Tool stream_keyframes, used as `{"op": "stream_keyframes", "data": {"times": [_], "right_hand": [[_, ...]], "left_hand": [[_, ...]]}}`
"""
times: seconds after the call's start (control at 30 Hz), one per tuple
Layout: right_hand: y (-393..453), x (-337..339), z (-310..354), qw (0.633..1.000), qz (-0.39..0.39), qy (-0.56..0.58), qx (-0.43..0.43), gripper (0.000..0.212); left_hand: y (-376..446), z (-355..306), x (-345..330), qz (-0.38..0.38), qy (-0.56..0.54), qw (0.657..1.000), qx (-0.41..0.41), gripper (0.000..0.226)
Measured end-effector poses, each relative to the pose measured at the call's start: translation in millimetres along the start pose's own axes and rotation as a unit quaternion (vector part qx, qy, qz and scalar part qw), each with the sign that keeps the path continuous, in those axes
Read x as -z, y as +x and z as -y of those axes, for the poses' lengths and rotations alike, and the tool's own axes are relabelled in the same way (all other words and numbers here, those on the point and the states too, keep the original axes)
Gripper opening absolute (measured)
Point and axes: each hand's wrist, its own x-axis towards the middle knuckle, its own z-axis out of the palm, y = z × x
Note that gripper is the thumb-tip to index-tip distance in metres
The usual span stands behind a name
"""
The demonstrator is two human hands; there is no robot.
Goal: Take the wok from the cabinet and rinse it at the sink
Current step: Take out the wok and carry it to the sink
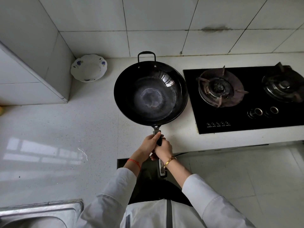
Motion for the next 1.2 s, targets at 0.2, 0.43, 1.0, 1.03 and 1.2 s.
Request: {"op": "stream_keyframes", "data": {"times": [0.2,0.43,1.0,1.03,1.2], "right_hand": [[2.2,-4.3,-2.7,1.0,-0.016,-0.007,0.006,0.015],[1.0,-11.3,-7.7,0.998,-0.051,0.001,0.043,0.011],[-26.1,6.0,17.7,0.988,-0.029,-0.006,0.15,0.018],[-29.1,6.8,17.0,0.987,-0.023,-0.01,0.157,0.018],[-40.8,11.0,14.3,0.981,0.011,-0.028,0.192,0.023]], "left_hand": [[2.2,1.9,1.1,0.02,-0.022,1.0,-0.001,0.045],[1.7,0.2,-0.7,0.021,-0.072,0.997,0.003,0.039],[-25.9,-15.0,2.1,-0.02,-0.083,0.992,-0.095,0.041],[-29.3,-13.6,1.3,-0.026,-0.089,0.991,-0.1,0.041],[-48.2,-7.0,-4.9,-0.067,-0.115,0.985,-0.111,0.037]]}}
